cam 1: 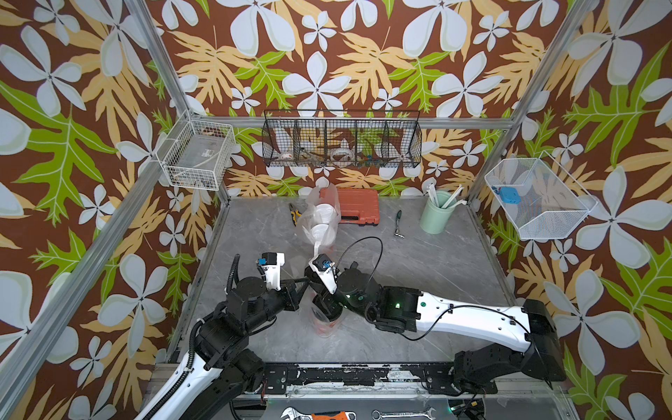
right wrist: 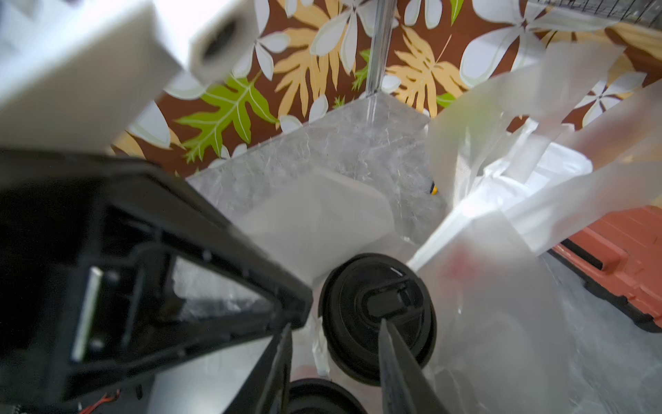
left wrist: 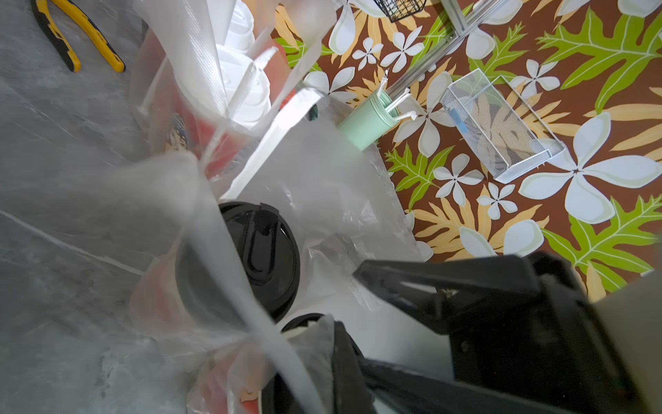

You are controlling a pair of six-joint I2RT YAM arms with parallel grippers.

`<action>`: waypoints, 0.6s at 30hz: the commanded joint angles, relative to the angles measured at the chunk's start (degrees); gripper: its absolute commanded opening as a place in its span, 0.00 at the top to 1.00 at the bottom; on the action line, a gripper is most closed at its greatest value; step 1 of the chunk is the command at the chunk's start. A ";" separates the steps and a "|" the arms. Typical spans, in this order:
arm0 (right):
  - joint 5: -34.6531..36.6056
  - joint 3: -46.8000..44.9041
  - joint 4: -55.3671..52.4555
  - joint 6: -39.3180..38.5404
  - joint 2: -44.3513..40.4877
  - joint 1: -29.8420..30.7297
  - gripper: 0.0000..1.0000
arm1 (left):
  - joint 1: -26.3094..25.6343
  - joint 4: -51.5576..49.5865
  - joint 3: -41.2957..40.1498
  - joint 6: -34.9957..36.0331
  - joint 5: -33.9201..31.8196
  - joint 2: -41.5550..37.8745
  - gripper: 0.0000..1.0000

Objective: Pack milk tea into plastic carrier bags
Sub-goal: Place the straw in the plastic carrier bag.

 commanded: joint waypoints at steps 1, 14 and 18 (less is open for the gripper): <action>-0.89 1.16 0.41 0.85 -0.56 -0.20 0.66 | -0.06 0.43 -0.18 -0.07 0.07 0.00 1.00; -0.86 2.76 -1.54 1.73 -0.44 -1.63 0.78 | 0.02 -0.69 2.15 1.06 -1.92 0.32 0.77; 0.17 3.24 -2.25 1.29 -1.78 -2.09 0.78 | -0.04 -2.39 4.43 1.19 -4.40 0.87 0.59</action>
